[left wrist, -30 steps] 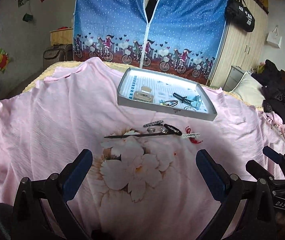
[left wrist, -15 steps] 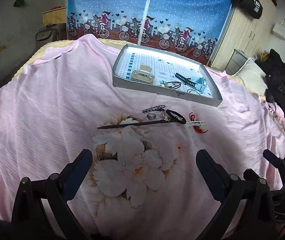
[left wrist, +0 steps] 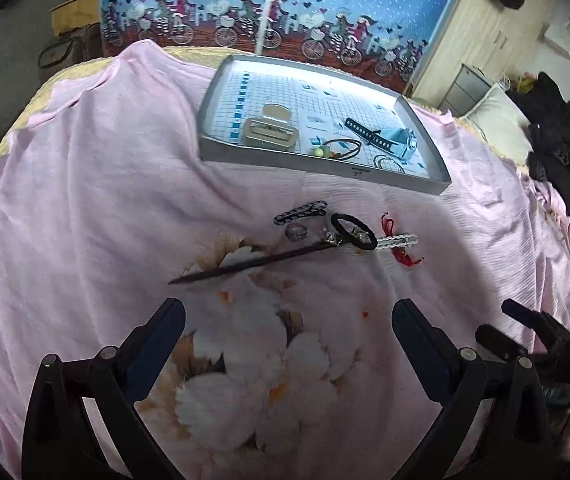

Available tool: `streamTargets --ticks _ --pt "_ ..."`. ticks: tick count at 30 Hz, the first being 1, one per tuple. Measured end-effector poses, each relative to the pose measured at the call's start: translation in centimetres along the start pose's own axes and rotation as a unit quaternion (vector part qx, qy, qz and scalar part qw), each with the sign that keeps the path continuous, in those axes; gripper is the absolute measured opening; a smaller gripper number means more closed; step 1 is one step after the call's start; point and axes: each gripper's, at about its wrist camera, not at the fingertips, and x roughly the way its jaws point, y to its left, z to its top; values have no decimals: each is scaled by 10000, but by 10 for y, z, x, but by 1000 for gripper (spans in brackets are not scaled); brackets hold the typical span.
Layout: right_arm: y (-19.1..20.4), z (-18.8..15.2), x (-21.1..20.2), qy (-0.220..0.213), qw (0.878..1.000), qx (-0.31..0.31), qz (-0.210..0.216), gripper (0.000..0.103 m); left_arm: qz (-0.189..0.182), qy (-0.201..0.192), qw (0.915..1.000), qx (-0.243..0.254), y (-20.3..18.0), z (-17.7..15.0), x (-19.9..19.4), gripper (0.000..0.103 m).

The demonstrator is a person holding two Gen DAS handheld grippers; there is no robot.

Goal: Organize jewelry
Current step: 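Close right tool on the white hair clip while left tool grasps the black beaded hair tie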

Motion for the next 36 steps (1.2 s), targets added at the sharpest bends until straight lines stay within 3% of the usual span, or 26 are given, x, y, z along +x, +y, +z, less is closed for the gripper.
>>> streamTargets --ticks 4,7,9,12,14,17,20,23,27,29,32,36 --pt "-13 12 25 298 9992 200 157 103 -342 252 9991 -10 -1 10 29 101" --pt "-8 24 35 334 9992 -34 233 103 -489 362 9981 63 -2 18 45 101" --pt "-1 33 37 250 9987 -340 269 97 -566 318 9978 135 -2 24 51 100" --pt "3 47 43 102 9968 -718 326 80 -762 235 9968 97 0 32 56 95" --pt "1 53 49 79 9955 -880 331 64 -858 173 9961 86 2 37 59 85" --pt "-1 59 57 71 9932 -1108 341 53 -900 103 9957 184 0 42 63 80" --pt "5 67 65 27 9890 -1419 427 52 -956 95 9948 350 -7 45 69 62" --pt "17 69 70 -42 9815 -1847 504 52 -994 114 9936 531 -13 45 75 55" --pt "28 69 77 -156 9724 -2269 521 52 -935 137 9924 788 -21 43 83 55" --pt "30 70 82 -144 9715 -2297 565 51 -933 167 9919 843 -22 43 89 46" --pt "31 70 84 -84 9706 -2299 709 43 -1007 233 9916 776 -20 44 95 36" --pt "35 68 84 -38 9680 -2375 806 32 -1156 252 9915 542 -13 47 97 30"
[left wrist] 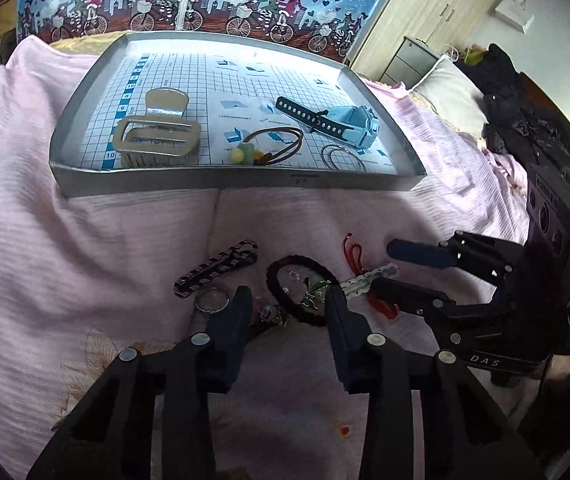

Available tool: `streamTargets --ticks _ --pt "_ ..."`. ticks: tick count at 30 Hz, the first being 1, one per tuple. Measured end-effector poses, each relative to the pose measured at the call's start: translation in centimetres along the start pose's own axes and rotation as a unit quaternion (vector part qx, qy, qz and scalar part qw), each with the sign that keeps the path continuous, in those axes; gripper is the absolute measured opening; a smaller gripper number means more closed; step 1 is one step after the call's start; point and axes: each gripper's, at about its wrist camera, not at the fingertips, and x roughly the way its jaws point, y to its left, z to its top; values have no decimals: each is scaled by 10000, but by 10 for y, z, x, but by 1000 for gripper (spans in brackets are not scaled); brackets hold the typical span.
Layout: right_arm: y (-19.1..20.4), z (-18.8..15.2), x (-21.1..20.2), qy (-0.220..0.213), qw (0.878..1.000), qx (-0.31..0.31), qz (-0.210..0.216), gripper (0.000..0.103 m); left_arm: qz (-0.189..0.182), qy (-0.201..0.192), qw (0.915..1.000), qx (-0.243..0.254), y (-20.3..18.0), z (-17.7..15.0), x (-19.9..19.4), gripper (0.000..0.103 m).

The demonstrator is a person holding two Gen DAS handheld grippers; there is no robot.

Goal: Organize jewelry
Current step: 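Close right tool on the white hair clip while left tool grasps the black beaded hair tie, then carry the white clip into the tray with right tool while left tool carries the hair tie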

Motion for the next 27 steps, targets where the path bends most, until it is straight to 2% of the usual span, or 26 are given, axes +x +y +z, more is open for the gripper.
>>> streamTargets --ticks 2,4,7,11,16,19,22,27 --pt "2 -1 1 67 10000 -29 22 25 -52 0 9999 -101 4 1 0 22" --pt "5 -2 2 130 9999 -59 72 20 -77 9 9998 -162 6 1 -1 19" --pt "7 -2 2 206 9997 -32 101 18 -167 42 9996 -220 8 1 -4 13" --pt "8 -3 2 272 9994 26 205 16 -103 77 9998 -182 7 1 -6 6" --pt "9 -6 3 359 9992 56 189 16 -248 76 9987 -436 15 -1 -9 3" --pt "3 -7 5 360 9987 319 195 15 -314 -10 9984 -472 15 0 -14 3" --pt "-9 -9 2 214 9959 801 368 15 -371 -175 9984 -385 12 1 -22 3" --pt "-23 -5 -14 -155 9927 1136 364 15 -366 -297 9985 -278 7 1 -27 3"
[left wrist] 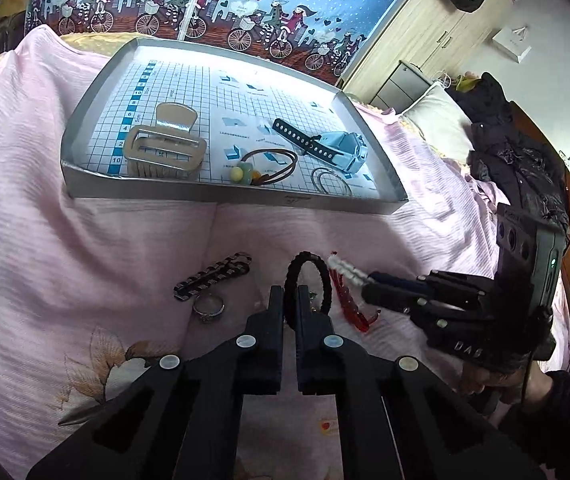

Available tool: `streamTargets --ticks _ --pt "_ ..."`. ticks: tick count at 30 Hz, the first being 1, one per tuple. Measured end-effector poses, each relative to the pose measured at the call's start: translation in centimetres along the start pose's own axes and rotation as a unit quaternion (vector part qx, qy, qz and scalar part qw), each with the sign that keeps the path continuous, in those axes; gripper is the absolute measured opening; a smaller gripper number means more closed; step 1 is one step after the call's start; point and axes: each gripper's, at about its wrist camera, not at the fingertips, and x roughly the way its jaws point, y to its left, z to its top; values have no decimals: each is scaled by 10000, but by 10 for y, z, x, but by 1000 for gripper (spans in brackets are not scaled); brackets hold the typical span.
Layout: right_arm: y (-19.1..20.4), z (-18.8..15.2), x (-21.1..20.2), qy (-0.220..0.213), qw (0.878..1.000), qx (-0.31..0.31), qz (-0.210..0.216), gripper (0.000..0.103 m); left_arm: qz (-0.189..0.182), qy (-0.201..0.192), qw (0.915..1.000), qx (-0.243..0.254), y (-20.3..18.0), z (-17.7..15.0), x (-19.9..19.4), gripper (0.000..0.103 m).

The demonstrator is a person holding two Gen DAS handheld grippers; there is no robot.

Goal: Organize jewelry
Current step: 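Carry the white clip into the tray with right tool while left tool carries the hair tie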

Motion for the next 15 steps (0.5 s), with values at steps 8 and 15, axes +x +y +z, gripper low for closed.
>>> streamTargets --ticks 8,15 --pt "-7 4 -17 -466 9987 168 -83 15 -154 -288 9995 1 -3 4 -7 3" --pt "-10 17 -28 -966 9939 118 -518 15 -110 -791 9968 -24 -14 16 -21 3"
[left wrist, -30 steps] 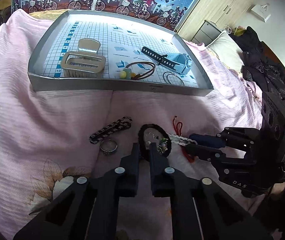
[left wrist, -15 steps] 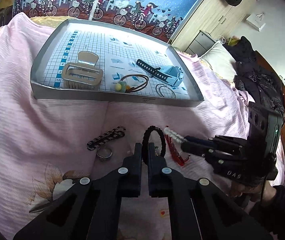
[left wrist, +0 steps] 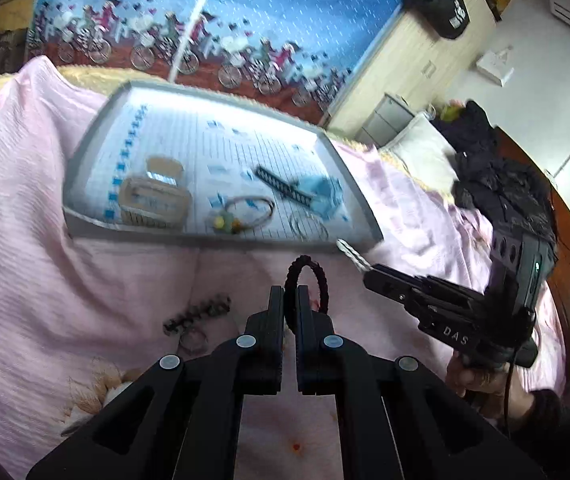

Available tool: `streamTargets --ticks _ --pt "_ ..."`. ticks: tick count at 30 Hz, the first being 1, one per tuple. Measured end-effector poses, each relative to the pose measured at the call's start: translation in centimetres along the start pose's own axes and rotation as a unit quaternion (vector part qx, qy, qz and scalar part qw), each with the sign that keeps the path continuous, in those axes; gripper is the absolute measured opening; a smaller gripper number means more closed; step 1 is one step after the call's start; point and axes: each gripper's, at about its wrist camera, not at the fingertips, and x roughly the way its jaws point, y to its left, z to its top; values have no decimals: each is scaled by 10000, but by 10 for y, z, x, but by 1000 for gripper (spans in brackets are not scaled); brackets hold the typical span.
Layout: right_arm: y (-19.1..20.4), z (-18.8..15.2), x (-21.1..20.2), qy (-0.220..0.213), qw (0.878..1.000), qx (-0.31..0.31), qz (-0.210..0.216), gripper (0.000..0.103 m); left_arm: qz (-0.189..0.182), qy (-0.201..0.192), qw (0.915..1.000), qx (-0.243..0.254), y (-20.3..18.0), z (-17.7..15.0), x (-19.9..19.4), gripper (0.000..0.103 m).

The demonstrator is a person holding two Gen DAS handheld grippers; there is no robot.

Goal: Organize jewelry
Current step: 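Carry the white clip into the tray with right tool while left tool carries the hair tie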

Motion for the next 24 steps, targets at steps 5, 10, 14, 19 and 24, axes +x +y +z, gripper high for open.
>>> streamTargets --ticks 5,10,14,19,24 --pt "-11 15 7 -302 9991 58 -301 15 204 -632 9977 -136 -6 25 3 3" --pt "-24 24 22 -302 9985 74 -458 15 423 -856 9951 -247 -1 48 33 3" --pt "-22 23 33 -243 9979 -127 -588 15 515 -656 9963 -215 12 50 48 3" --pt "-19 21 51 -47 9976 -270 -630 15 605 -449 9967 -317 33 45 60 3" --pt "-18 20 52 -19 9977 -269 -627 16 654 -322 9970 -244 34 42 65 3"
